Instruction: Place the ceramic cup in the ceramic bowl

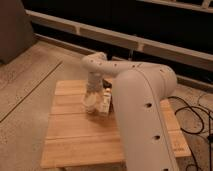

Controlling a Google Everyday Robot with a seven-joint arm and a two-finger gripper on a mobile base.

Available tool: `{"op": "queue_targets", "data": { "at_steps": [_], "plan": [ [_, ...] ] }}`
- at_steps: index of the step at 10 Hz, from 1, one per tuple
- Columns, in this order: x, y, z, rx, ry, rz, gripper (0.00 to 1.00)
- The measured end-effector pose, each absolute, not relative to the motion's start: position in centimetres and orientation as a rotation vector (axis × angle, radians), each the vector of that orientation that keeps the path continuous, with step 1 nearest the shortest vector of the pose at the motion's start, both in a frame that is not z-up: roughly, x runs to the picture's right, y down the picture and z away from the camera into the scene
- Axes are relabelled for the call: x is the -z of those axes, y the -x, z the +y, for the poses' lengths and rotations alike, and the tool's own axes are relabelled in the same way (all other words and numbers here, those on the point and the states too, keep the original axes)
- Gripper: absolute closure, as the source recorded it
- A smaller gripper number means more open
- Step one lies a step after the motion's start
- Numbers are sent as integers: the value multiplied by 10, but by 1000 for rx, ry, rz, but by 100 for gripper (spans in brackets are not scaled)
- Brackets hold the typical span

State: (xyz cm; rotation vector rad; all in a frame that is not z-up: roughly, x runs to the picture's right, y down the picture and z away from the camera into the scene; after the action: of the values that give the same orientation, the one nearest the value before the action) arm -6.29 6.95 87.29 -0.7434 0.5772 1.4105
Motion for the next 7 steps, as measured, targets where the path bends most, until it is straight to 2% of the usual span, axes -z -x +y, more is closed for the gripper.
{"op": "queue_targets", "data": {
  "at_steps": [4, 5, 7],
  "plan": [
    [-878, 61, 71, -1417, 751, 586, 94],
    [-877, 61, 69, -1421, 749, 578, 99],
    [-871, 65, 51, -1447, 732, 518, 100]
  ]
}}
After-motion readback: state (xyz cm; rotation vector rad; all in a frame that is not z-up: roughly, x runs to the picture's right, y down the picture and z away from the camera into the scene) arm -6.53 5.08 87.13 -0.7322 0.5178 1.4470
